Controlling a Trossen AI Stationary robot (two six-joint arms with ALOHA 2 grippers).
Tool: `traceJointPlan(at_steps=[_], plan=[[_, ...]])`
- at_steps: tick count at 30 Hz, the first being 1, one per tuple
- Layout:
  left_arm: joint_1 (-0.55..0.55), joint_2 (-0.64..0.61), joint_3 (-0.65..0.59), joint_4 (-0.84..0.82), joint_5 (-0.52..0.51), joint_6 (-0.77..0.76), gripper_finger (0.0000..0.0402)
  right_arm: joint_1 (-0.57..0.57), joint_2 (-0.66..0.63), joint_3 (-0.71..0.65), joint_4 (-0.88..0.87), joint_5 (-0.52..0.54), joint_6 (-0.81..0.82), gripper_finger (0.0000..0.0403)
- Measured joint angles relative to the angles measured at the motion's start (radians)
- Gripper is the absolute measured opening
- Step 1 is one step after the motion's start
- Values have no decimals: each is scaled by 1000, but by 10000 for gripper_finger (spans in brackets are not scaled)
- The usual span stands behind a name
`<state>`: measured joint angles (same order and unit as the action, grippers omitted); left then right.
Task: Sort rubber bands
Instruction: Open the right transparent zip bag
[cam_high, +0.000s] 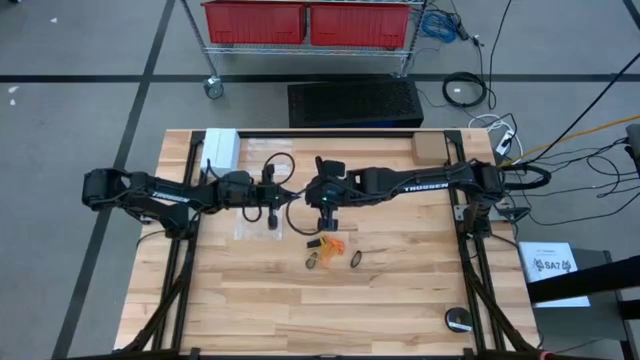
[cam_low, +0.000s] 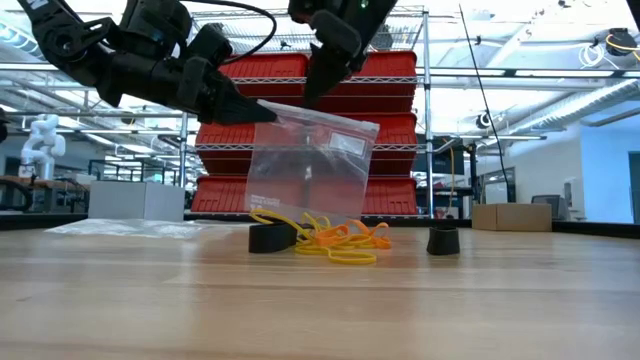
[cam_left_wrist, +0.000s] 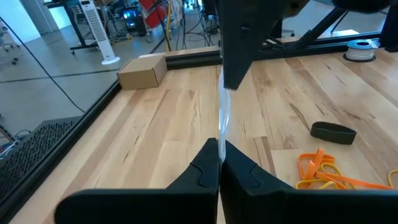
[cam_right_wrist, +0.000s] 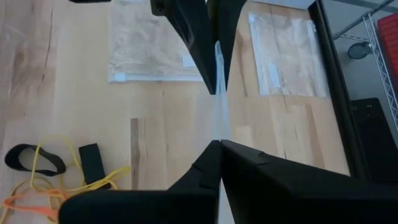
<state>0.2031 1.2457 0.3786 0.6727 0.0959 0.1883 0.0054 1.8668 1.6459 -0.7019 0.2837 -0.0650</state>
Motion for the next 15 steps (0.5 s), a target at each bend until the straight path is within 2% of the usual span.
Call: traceJointPlan(at_steps=[15], plan=[[0,0,0,-1,0,0,2,-13,10,0,22,27,-32,0]])
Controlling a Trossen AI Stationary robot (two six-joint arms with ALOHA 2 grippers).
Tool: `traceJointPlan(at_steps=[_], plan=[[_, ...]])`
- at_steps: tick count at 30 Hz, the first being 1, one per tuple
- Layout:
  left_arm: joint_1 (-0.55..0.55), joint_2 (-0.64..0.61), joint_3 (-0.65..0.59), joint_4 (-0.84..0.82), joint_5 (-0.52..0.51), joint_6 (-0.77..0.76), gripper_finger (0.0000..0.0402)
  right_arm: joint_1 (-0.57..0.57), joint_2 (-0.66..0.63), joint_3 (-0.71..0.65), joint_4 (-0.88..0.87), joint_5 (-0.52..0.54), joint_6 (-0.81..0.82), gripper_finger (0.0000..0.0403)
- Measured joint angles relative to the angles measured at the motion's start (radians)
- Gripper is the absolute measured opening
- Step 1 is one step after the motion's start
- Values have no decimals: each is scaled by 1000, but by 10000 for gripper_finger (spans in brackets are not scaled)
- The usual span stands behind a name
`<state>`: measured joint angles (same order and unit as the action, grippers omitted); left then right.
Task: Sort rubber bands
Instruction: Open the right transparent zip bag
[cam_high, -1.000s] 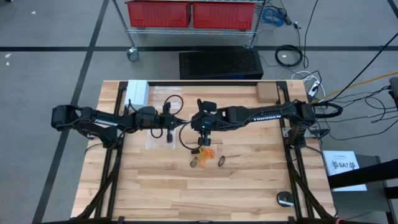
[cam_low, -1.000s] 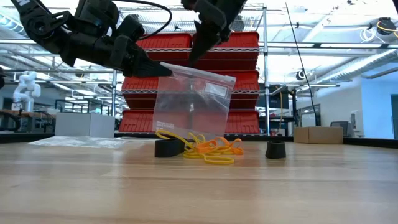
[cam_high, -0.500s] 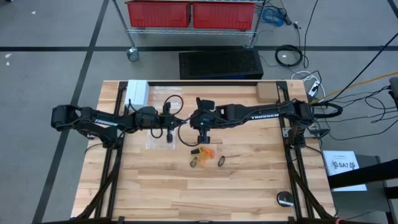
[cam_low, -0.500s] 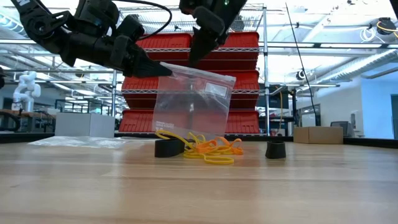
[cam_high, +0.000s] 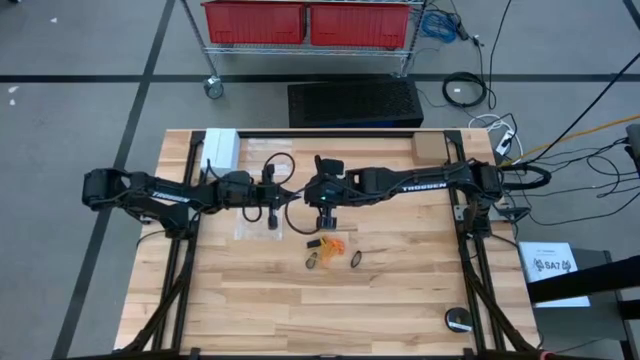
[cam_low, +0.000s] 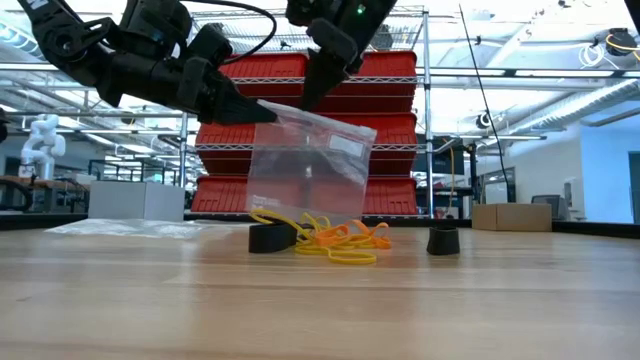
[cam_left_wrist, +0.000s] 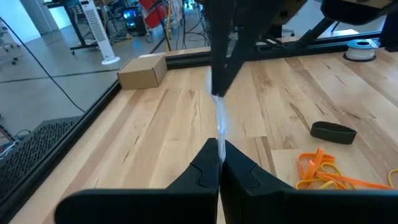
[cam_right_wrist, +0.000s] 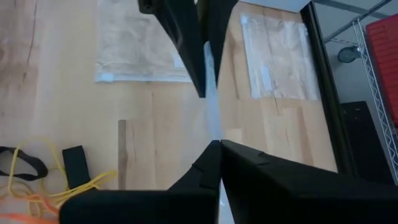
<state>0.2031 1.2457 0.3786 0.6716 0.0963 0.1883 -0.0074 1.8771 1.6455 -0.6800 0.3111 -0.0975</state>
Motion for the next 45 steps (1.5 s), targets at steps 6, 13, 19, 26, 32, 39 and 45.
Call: traceJointPlan(at_steps=[6,13,19,26,32,39,45], plan=[[0,0,0,0,0,0,2,0,0,0,6,9,-7,0],[0,0,0,-4,0,0,2,5,0,0,11,51,-23,0],[0,0,0,-4,0,0,2,28,0,0,9,57,-20,0],[0,0,0,-4,0,0,2,44,5,0,2,58,-11,0],[0,0,0,-4,0,0,2,42,10,-1,1,105,-21,0],[0,0,0,-6,0,0,2,41,10,-1,0,107,-27,0],[0,0,0,-7,0,-1,2,33,10,-1,0,105,-26,0]])
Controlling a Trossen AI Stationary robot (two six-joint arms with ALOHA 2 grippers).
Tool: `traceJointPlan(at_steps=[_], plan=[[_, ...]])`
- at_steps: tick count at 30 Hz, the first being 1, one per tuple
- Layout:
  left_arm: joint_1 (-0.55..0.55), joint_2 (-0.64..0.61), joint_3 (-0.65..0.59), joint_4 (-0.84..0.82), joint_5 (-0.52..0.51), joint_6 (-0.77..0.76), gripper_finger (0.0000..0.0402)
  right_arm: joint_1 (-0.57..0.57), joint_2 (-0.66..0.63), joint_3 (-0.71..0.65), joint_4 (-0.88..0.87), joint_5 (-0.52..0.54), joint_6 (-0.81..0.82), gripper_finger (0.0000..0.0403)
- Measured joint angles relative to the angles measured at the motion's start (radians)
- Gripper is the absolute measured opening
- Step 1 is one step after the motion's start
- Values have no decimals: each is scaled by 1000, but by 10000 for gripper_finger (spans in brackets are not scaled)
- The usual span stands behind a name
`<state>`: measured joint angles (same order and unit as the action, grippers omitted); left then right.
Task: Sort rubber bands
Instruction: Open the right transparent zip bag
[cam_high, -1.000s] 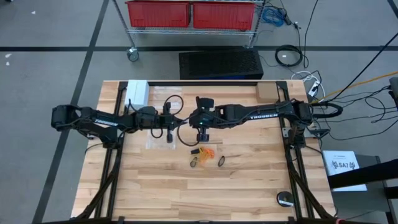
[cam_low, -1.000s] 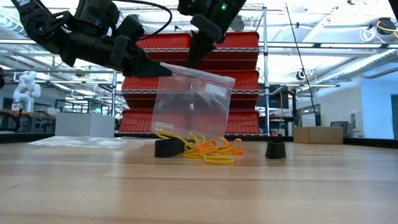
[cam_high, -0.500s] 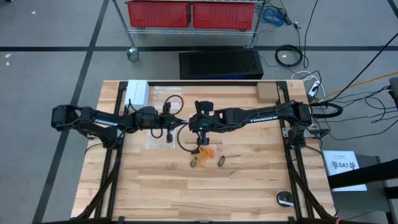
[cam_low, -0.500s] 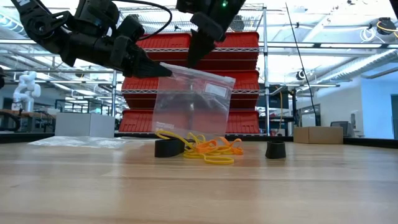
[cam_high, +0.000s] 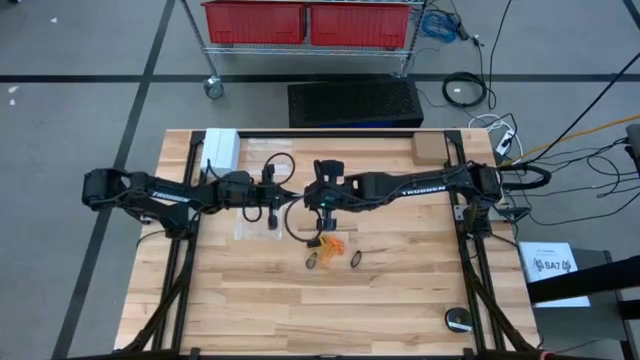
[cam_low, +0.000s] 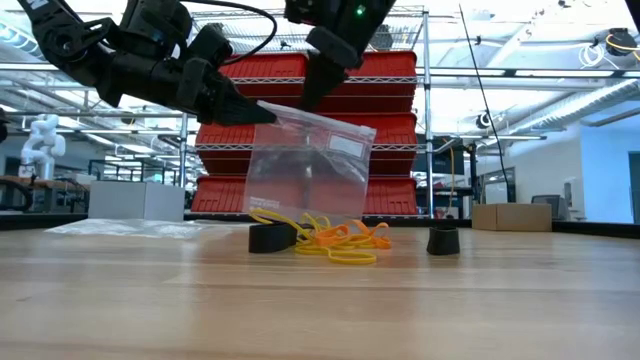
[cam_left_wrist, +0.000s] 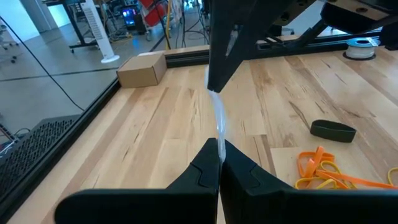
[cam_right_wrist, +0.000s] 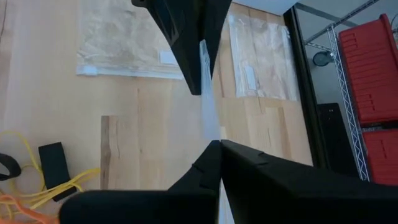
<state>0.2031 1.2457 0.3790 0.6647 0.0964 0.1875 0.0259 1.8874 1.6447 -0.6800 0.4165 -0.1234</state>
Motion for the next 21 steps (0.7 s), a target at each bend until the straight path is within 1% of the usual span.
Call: traceJointPlan(at_steps=[5,8,15,19,21], plan=[[0,0,0,0,0,0,2,-2,10,0,-5,-9,1,0],[0,0,0,-1,0,0,2,-7,18,0,-9,-48,6,0],[0,0,0,-1,0,0,2,-7,23,0,-9,-57,23,0],[0,0,0,-1,0,-1,2,-7,23,0,-8,-110,51,0],[0,0,0,-1,0,-2,2,-7,23,0,-5,-109,63,0]])
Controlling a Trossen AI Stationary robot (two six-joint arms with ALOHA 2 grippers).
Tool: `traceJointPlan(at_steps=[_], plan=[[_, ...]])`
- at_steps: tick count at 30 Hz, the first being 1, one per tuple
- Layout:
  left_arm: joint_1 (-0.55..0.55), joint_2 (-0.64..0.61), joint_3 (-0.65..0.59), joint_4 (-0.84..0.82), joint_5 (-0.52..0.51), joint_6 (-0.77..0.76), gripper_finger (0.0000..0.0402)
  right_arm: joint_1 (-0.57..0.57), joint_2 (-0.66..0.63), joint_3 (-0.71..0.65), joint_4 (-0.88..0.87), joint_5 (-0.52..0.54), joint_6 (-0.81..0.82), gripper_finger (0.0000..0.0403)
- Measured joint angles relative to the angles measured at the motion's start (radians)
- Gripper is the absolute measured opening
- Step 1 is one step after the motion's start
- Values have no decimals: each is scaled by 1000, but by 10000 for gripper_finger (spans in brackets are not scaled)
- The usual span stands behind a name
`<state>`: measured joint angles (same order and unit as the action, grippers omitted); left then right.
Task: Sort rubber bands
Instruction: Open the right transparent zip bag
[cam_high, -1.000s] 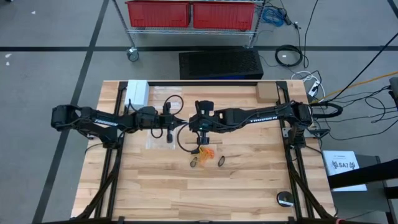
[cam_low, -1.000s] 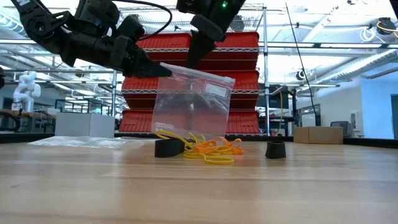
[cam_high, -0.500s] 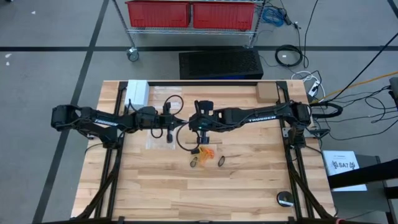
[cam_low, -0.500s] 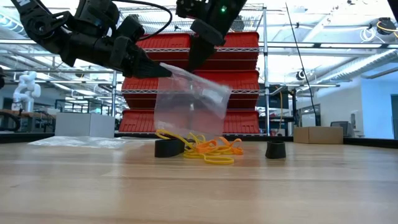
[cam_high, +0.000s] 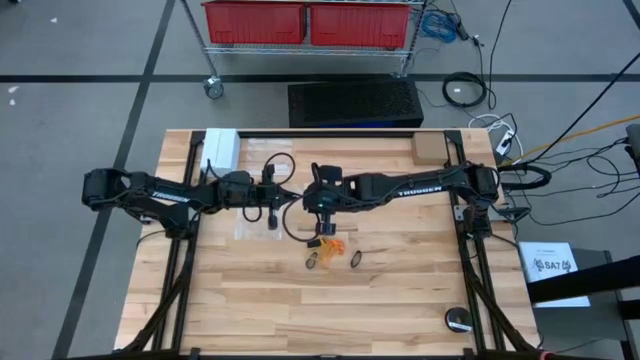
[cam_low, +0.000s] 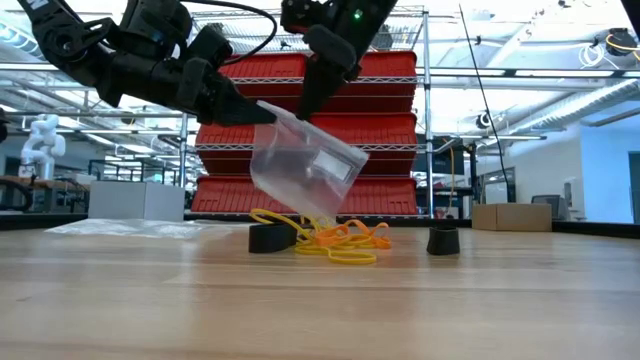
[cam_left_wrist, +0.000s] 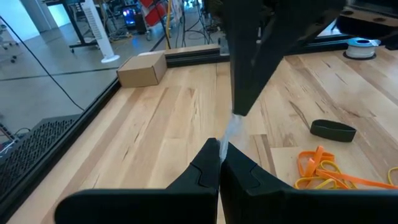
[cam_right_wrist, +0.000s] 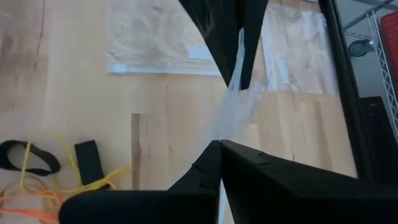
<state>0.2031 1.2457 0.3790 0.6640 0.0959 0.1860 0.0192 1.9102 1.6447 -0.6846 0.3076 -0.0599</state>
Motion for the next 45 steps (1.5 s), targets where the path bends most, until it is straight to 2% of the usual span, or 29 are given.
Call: traceJointPlan(at_steps=[12,17,23,26,30,38,43,45], plan=[[0,0,0,0,-6,-6,2,-15,0,0,17,29,26,0],[0,0,0,0,-6,-6,2,-21,7,0,25,-44,24,0],[0,0,0,0,-16,-15,2,-16,55,0,31,-82,22,0],[0,0,0,0,-21,-16,2,-9,56,0,45,-47,25,0],[0,0,0,-9,-22,-16,2,-9,45,0,57,53,44,0],[0,0,0,-20,-21,-17,2,-26,56,0,33,126,-1,0],[0,0,0,-22,-20,-20,2,-37,55,0,38,-41,11,0],[0,0,0,-20,-20,-23,2,-38,62,1,43,-53,24,0]])
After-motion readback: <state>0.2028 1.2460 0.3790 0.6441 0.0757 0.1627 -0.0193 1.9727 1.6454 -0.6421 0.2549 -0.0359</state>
